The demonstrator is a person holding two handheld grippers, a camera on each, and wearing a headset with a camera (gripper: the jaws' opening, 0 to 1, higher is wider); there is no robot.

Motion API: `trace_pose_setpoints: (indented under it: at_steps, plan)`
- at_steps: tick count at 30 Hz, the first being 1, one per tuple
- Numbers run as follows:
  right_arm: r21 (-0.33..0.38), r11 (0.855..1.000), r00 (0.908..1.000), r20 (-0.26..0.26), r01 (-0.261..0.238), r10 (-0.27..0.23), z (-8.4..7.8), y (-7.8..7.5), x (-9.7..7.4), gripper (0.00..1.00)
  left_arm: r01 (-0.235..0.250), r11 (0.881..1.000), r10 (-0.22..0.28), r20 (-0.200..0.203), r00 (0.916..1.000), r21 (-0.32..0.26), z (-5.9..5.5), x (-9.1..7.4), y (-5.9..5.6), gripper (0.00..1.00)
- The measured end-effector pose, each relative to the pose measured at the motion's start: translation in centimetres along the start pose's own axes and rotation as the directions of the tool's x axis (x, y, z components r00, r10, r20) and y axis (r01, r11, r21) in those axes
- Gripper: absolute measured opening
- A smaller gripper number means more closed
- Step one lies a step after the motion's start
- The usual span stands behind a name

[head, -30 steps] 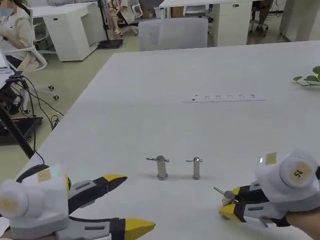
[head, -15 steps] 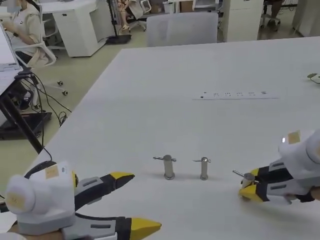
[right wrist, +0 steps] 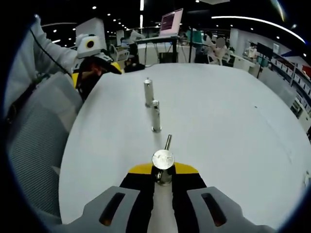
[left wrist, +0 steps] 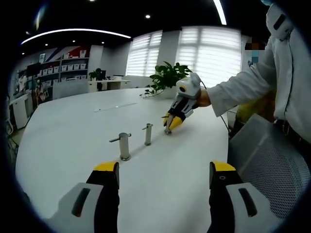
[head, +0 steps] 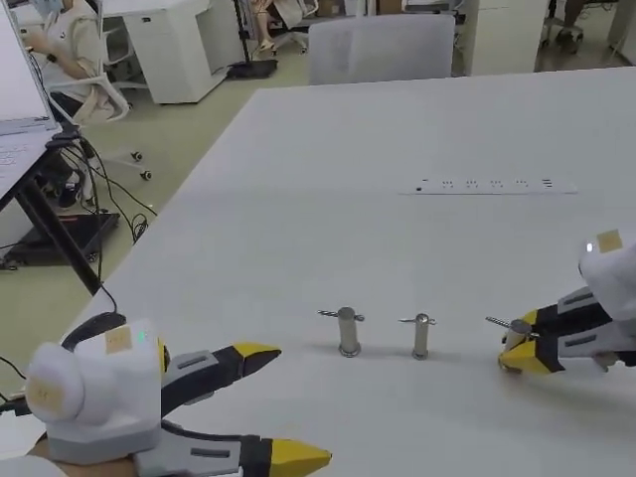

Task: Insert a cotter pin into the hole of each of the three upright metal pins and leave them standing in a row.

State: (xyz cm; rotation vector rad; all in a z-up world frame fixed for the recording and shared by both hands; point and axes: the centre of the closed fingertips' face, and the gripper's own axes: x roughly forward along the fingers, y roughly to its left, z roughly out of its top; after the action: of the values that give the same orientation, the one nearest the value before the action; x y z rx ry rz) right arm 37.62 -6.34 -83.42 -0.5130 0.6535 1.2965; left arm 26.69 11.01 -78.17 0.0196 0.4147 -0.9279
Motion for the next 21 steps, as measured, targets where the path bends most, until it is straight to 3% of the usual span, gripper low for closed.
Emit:
trace_pose_setpoints:
  at_steps: [7, 12, 21]
  plan:
    - [-0.001, 0.999, 0.9990, 0.014, -0.043, 0.043, 0.0, -0.5, 0.4, 0.13, 0.005, 1.000, -0.005, -0.006, 1.0000, 0.001, 0.0, 0.1, -0.1, 0.75]
    - [-0.062, 0.995, 0.9974, 0.005, -0.072, 0.072, -0.4, -0.6, 0.7, 0.13, 0.007, 1.000, -0.007, -0.011, 0.9999, 0.000, -0.1, 0.0, -0.2, 0.74]
    - [-0.111, 0.988, 0.9922, 0.044, -0.111, 0.117, 0.5, -0.3, 1.2, 0.13, 0.005, 1.000, -0.005, -0.017, 0.9998, -0.001, -0.1, 0.0, -0.2, 0.74]
